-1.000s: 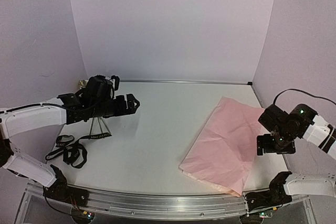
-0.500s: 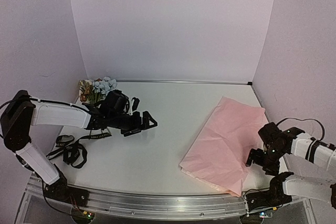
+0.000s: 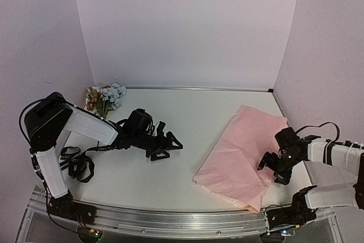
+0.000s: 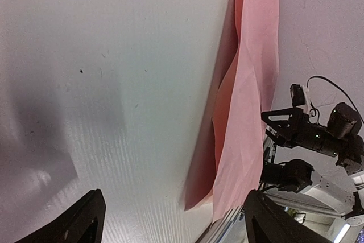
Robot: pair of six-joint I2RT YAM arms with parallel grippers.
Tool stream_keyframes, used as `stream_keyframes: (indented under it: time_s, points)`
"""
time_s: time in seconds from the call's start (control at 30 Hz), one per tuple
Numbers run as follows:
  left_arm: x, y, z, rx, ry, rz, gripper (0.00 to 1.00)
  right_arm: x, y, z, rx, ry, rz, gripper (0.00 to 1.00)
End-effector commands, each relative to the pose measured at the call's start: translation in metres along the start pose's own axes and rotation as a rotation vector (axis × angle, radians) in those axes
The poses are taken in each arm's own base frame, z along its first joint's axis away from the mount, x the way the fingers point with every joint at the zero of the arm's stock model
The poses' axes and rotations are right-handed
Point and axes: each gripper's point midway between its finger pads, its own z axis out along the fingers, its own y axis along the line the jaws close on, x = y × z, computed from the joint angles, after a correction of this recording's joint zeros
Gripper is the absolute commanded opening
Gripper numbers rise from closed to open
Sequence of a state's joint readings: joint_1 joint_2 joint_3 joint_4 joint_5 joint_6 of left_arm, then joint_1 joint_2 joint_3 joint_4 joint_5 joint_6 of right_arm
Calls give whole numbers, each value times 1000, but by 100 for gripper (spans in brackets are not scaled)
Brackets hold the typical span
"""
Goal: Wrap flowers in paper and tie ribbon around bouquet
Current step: Pick up the corner of the folded wrapping paper at the center of the board.
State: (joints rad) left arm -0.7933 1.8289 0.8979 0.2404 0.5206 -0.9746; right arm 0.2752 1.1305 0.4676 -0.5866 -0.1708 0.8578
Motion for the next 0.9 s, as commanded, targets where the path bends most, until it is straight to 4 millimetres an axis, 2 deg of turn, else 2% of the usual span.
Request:
stream_keyframes:
  time_s: [0.0, 0.17, 0.3, 0.53, 0.87]
  points:
    - [0, -40, 18, 121, 47, 20, 83, -4, 20, 4, -74, 18, 52, 93]
    - [14, -39, 39, 118, 116, 2, 80, -2, 27, 10, -95, 48, 89, 91]
    - [21, -29, 47, 78, 158, -31, 77, -3, 34, 13, -113, 53, 113, 91]
    - [30, -22, 49, 72, 196, -46, 72, -6, 55, 14, -117, 50, 86, 86]
    - [29, -25, 46, 68, 196, -36, 51, -7, 73, 19, -112, 69, 64, 83]
